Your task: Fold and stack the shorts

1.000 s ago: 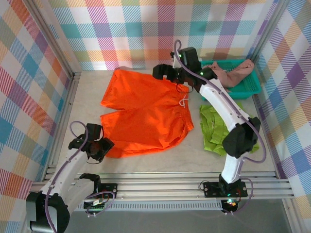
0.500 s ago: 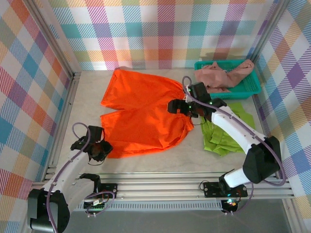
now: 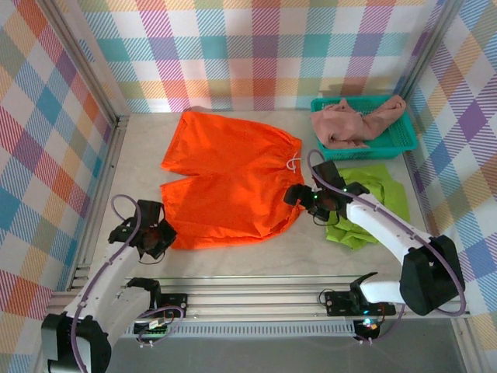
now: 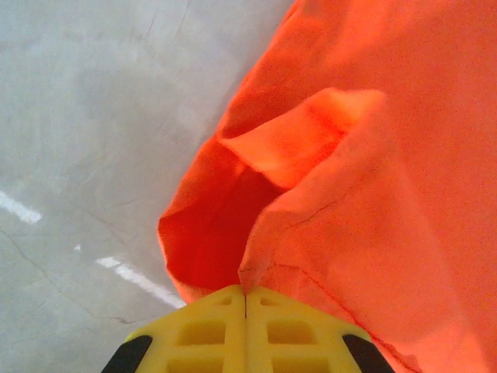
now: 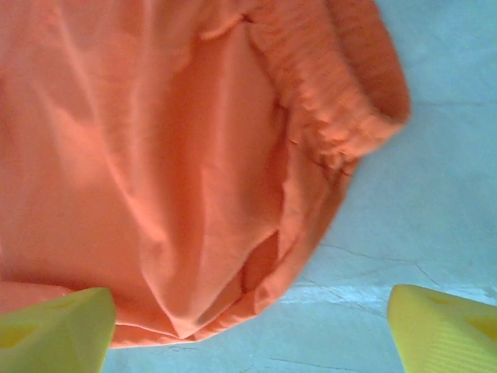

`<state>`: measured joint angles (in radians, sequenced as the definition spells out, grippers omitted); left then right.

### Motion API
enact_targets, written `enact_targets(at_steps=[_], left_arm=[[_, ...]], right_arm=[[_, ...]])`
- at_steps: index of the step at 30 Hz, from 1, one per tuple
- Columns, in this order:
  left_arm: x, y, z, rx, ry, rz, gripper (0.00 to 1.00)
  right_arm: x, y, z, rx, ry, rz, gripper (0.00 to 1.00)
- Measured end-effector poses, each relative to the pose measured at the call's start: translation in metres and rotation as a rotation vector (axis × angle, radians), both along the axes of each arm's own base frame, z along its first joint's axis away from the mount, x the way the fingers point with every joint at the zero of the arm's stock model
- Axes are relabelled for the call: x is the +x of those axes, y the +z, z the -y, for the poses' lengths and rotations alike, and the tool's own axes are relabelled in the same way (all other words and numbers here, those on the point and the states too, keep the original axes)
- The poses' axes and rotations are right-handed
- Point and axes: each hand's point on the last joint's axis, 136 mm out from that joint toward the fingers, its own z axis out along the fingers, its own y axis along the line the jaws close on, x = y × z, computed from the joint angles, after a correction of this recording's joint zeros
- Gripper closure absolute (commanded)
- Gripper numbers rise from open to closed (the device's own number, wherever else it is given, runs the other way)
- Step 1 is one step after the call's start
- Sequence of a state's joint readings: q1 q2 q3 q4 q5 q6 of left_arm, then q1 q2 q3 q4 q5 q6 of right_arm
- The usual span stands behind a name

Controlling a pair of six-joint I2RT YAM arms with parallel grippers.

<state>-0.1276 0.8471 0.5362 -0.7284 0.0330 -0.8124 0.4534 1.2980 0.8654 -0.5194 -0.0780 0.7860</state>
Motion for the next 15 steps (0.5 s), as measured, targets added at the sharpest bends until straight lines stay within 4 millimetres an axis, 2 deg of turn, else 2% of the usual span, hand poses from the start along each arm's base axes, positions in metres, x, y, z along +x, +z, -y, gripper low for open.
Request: enact_targets(at_steps=[3, 5, 11, 15], left_arm=[[0.011, 0.023, 0.000, 0.007, -0.011, 0.071, 1.00], [0.014, 0.030, 0.000, 0.010, -0.014, 0.091, 1.00], [0.010, 0.029, -0.001, 0.014, -0.017, 0.074, 1.00], [0.010, 0.029, -0.001, 0.016, -0.020, 0.071, 1.00]], right_arm=[[-0.003, -0.012, 0.010, 0.005, -0.068, -0.043, 0.22], [0.001, -0.015, 0.016, 0.011, -0.115, -0.060, 0.26], [0.022, -0.036, 0.029, 0.011, -0.208, -0.090, 0.33], [0.036, -0.049, 0.030, 0.000, -0.228, -0.120, 0.36]])
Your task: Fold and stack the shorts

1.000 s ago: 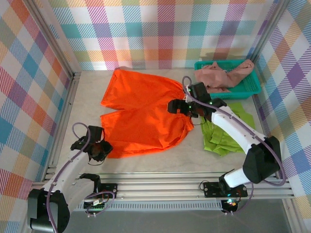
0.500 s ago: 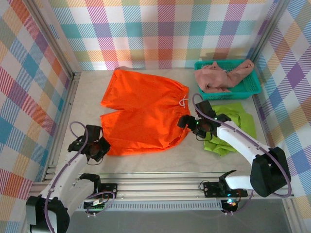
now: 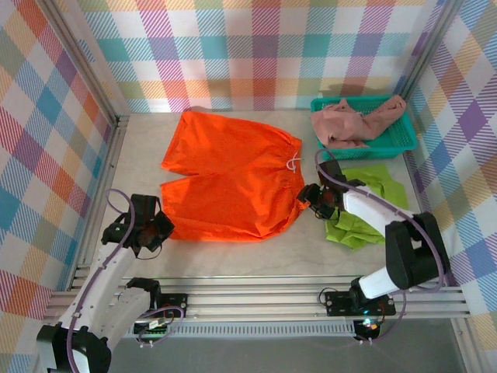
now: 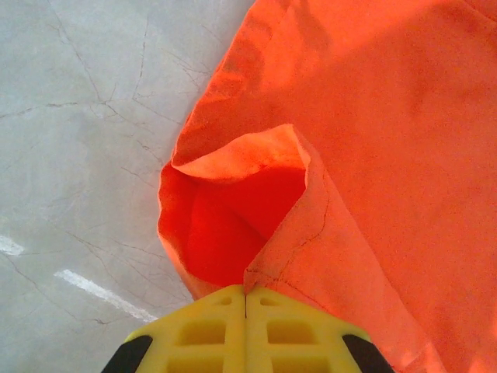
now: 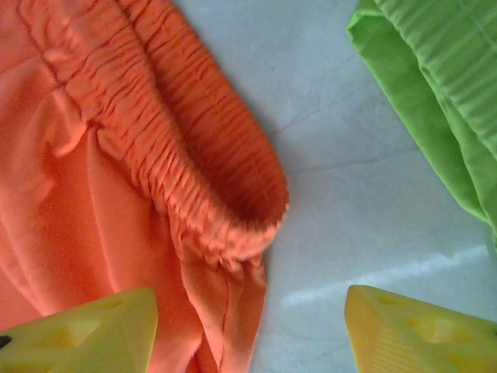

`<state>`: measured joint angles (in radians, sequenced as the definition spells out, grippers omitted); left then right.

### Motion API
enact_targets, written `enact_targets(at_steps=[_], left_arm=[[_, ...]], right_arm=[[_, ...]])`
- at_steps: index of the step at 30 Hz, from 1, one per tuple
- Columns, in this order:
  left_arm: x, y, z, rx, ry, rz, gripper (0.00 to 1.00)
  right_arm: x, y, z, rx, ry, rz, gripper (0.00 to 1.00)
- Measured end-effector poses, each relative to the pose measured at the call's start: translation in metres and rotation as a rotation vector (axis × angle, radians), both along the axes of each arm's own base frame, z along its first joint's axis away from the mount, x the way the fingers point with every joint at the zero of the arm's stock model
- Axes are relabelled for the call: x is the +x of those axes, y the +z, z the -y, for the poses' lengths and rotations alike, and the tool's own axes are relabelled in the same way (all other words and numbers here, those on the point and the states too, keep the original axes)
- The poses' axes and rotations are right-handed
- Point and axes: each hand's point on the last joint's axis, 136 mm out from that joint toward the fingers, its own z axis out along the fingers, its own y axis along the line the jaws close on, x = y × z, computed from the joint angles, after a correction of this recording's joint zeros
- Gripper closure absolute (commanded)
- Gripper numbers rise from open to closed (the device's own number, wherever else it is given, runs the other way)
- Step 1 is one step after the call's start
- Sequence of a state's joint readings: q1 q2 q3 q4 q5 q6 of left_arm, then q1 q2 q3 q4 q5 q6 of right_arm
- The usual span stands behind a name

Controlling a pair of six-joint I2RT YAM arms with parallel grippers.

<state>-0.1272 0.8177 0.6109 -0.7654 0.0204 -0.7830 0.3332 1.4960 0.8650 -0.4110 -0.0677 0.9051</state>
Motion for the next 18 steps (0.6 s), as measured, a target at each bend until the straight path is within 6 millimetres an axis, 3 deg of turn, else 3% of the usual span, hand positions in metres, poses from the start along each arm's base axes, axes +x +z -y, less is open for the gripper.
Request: enact_targets(at_steps=[8, 18], left_arm=[[-0.001, 0.002, -0.001, 0.008, -0.007, 0.012, 1.00], [-0.005, 0.000, -0.002, 0.013, -0.009, 0.003, 1.00]], right_arm=[[0.030, -0.001, -0.010, 0.004, 0.003, 0.017, 0.41], [0.029, -0.012, -0.008, -0.013, -0.005, -0.021, 0.47]])
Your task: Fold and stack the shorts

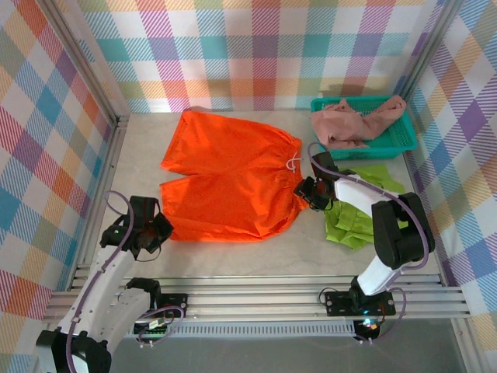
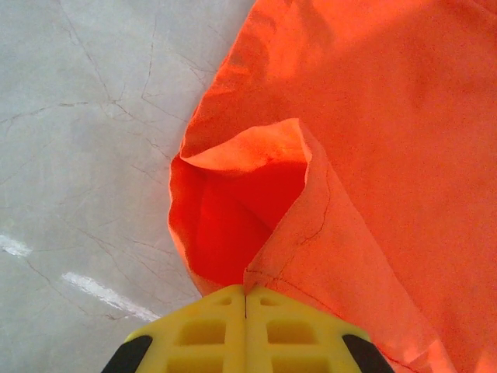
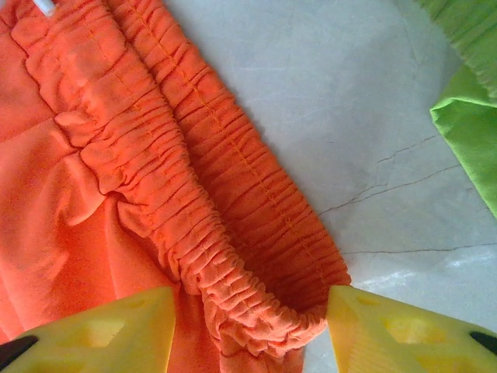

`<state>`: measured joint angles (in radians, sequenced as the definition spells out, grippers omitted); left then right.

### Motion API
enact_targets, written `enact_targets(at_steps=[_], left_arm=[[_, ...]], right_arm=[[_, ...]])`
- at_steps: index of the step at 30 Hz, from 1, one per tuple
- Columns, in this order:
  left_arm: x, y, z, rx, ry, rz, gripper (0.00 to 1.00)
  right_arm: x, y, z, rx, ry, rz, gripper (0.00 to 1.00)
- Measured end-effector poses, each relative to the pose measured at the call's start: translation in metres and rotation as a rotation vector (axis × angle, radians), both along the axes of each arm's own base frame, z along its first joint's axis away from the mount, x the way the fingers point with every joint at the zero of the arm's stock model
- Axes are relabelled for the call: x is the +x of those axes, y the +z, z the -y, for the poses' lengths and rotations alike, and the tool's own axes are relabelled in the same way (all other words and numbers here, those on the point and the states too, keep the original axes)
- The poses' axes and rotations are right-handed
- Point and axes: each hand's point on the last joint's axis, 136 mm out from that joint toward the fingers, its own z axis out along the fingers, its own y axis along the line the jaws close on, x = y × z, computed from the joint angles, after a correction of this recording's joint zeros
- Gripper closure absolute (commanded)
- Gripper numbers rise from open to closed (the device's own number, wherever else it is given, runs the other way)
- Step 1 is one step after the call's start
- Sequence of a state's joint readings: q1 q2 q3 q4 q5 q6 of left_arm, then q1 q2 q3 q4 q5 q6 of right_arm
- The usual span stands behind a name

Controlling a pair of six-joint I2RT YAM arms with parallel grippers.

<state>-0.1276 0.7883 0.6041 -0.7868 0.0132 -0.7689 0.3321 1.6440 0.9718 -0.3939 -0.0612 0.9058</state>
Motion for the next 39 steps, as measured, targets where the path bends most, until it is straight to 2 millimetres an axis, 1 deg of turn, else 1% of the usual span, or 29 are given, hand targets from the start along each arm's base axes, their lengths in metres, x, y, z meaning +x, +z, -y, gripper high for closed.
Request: enact_targets(at_steps=[4, 7, 15, 17, 18, 23, 26, 29, 30, 32, 34, 36, 39], left_arm=[[-0.002, -0.003, 0.000, 0.001, 0.000, -0.008, 1.00], [-0.002, -0.003, 0.000, 0.001, 0.000, -0.008, 1.00], [-0.002, -0.005, 0.000, 0.001, 0.000, -0.011, 1.00], [-0.002, -0.005, 0.000, 0.002, 0.000, -0.012, 1.00], [-0.002, -0.005, 0.000, 0.002, 0.000, -0.011, 1.00], [-0.002, -0.005, -0.001, 0.006, 0.003, -0.011, 1.00], [-0.002, -0.005, -0.002, 0.009, 0.004, -0.011, 1.00], [-0.001, 0.000, -0.004, 0.026, 0.004, -0.005, 1.00], [0.000, 0.005, -0.006, 0.035, 0.002, 0.001, 1.00], [0.005, 0.023, -0.009, 0.058, 0.000, 0.033, 1.00], [0.013, 0.050, -0.013, 0.082, 0.001, 0.090, 1.00], [0.022, 0.081, -0.018, 0.107, 0.005, 0.159, 1.00], [0.029, 0.124, -0.024, 0.148, 0.008, 0.240, 1.00]], right_arm=[[-0.003, -0.006, 0.001, -0.011, 0.000, -0.028, 0.49], [-0.006, -0.011, 0.003, -0.022, 0.000, -0.057, 0.49], [-0.012, -0.017, 0.004, -0.036, 0.001, -0.098, 0.48], [-0.011, -0.019, 0.004, -0.039, 0.004, -0.107, 0.51], [-0.011, -0.020, 0.004, -0.041, 0.005, -0.109, 0.53], [-0.010, -0.022, 0.004, -0.047, 0.011, -0.121, 0.81], [-0.007, -0.020, 0.003, -0.050, 0.021, -0.118, 0.95], [-0.004, -0.014, 0.003, -0.057, 0.026, -0.113, 1.00], [-0.002, -0.011, 0.003, -0.060, 0.027, -0.108, 1.00], [0.000, -0.003, 0.004, -0.069, 0.035, -0.089, 1.00], [-0.001, 0.011, 0.006, -0.073, 0.043, -0.062, 1.00], [-0.001, 0.030, 0.007, -0.070, 0.051, -0.016, 1.00], [-0.003, 0.066, 0.007, -0.050, 0.067, 0.071, 1.00]])
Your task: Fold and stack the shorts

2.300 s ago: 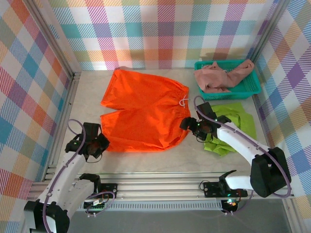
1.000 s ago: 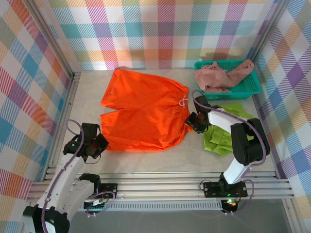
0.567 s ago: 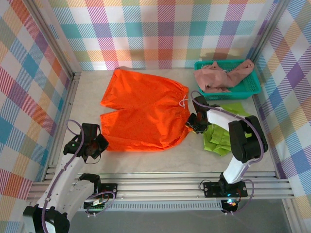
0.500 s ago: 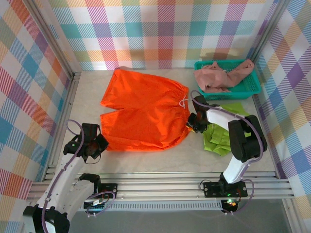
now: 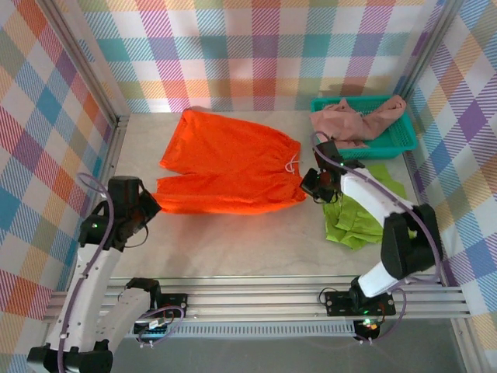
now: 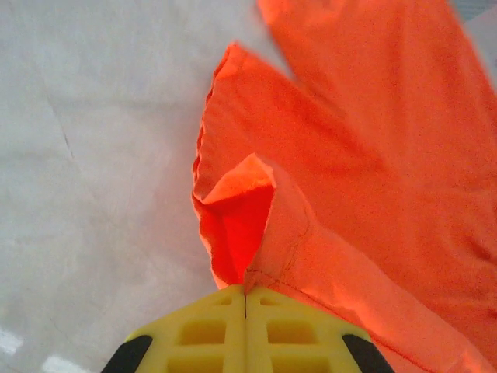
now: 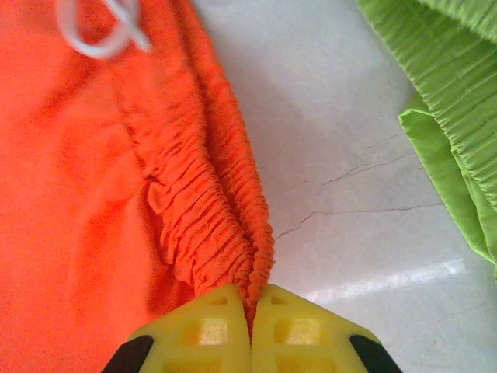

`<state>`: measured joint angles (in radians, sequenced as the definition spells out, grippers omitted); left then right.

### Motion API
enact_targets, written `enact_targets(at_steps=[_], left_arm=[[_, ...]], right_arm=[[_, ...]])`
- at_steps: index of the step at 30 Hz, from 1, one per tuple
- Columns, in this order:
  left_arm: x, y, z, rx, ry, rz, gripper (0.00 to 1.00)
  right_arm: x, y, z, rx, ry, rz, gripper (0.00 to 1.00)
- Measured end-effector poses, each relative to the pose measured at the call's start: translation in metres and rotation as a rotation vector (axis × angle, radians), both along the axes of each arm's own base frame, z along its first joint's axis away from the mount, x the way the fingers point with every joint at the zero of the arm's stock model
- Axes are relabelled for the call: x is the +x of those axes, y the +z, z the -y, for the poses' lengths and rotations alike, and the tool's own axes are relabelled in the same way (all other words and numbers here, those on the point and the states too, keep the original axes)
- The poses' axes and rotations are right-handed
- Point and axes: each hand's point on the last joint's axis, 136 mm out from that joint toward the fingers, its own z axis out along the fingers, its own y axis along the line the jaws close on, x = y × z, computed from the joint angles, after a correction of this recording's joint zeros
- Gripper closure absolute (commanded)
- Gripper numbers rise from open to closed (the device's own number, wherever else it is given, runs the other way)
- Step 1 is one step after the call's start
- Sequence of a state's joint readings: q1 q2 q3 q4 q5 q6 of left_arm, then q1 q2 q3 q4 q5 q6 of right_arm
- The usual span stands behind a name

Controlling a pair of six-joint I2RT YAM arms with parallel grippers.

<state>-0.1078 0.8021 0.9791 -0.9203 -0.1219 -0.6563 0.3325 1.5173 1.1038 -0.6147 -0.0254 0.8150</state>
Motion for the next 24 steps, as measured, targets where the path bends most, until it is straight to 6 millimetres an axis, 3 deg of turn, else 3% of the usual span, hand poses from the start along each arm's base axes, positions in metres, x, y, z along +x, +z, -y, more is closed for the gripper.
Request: enact_targets(at_steps=[5, 14, 18, 24], left_arm=[[-0.001, 0.059, -0.011, 0.074, 0.008, 0.093, 1.00], [-0.018, 0.151, -0.030, 0.194, 0.034, 0.233, 1.00], [-0.029, 0.177, -0.038, 0.243, 0.047, 0.277, 1.00], [-0.040, 0.192, -0.042, 0.294, 0.027, 0.296, 1.00]], right_arm=[[-0.008, 0.048, -0.004, 0.056, 0.040, 0.106, 1.00], [-0.036, 0.101, -0.023, 0.164, 0.129, 0.181, 1.00], [-0.053, 0.119, -0.033, 0.189, 0.177, 0.207, 1.00], [-0.071, 0.130, -0.034, 0.203, 0.202, 0.212, 1.00]])
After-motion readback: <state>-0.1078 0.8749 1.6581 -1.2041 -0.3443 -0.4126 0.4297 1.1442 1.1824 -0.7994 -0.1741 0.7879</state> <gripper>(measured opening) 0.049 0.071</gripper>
